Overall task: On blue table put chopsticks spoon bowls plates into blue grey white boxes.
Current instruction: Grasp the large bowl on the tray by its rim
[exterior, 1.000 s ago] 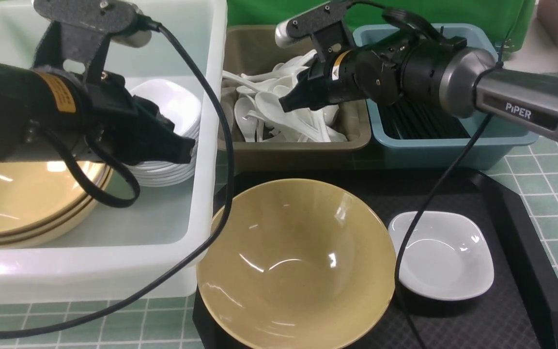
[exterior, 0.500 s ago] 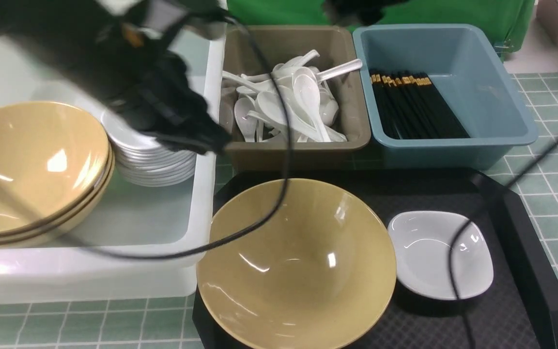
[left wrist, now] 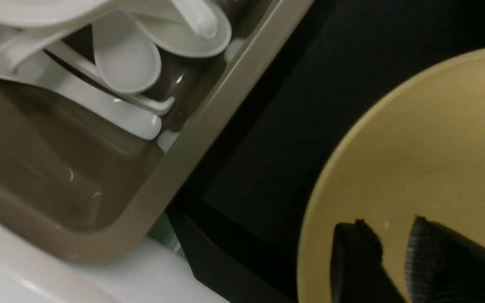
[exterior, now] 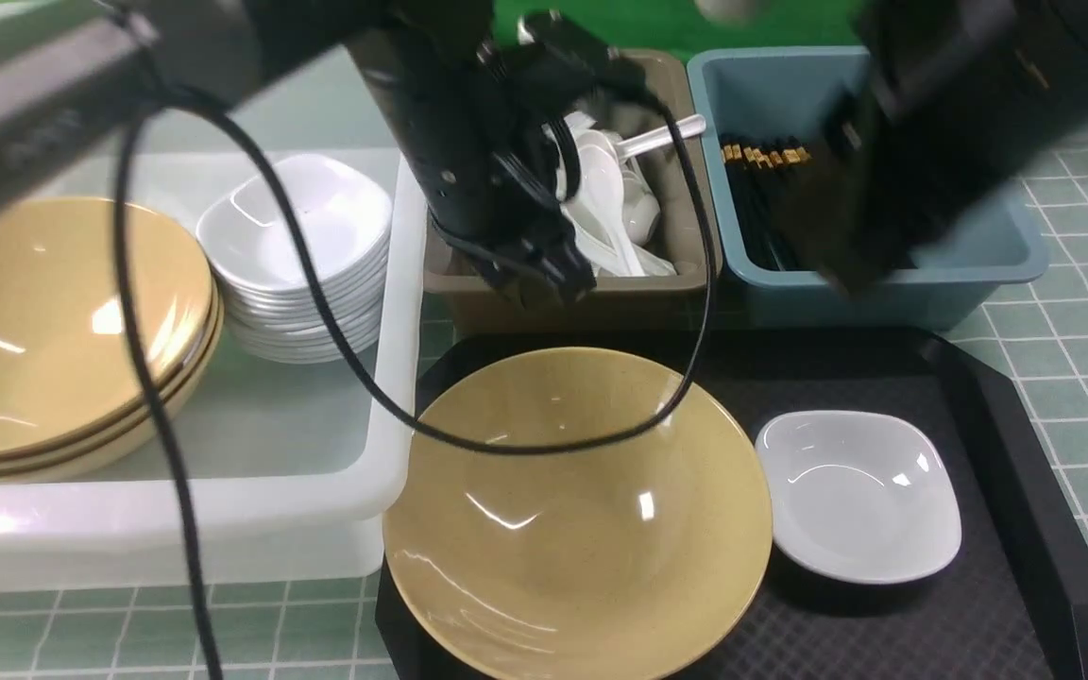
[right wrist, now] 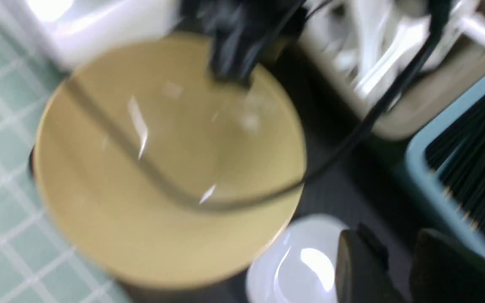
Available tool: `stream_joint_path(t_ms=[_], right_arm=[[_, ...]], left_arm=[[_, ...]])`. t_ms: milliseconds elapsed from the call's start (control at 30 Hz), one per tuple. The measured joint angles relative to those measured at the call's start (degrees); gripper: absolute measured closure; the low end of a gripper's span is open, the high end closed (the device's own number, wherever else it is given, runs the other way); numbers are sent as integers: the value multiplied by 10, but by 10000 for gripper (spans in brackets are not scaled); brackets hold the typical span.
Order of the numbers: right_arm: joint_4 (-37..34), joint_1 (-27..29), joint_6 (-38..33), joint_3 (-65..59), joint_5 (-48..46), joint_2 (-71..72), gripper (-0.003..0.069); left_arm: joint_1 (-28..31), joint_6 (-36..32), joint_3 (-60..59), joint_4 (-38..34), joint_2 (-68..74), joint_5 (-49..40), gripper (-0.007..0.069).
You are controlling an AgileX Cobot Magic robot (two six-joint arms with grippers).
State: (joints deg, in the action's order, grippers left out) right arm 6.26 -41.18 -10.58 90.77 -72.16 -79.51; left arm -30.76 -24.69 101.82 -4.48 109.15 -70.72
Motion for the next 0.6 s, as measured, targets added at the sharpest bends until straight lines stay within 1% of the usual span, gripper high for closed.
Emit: stream_joint_path(t_ms=[33, 100, 133, 167, 267, 433, 567, 600], right_arm=[[0, -1, 3, -37, -1, 18, 438], [0, -1, 11, -62, -1, 30, 438], [0, -1, 15, -77, -1, 36, 438], [0, -1, 15, -78, -1, 36, 438], [0, -1, 19, -92, 0, 38, 438], [0, -1, 20, -94, 3, 40, 436], [1, -1, 17, -94, 12, 40, 435], [1, -1, 16, -94, 15, 40, 434]], left_arm=[[-1, -11, 0, 6, 15, 0, 382], [-1, -18, 0, 8, 28, 5, 317], [-1, -24, 0, 11, 38, 13, 267], [-1, -24, 0, 13, 39, 14, 254], [-1, -26, 1, 28, 59, 24, 186], [-1, -25, 1, 30, 87, 21, 183], [-1, -18, 1, 10, 111, 11, 193], [-1, -18, 1, 5, 116, 11, 207]])
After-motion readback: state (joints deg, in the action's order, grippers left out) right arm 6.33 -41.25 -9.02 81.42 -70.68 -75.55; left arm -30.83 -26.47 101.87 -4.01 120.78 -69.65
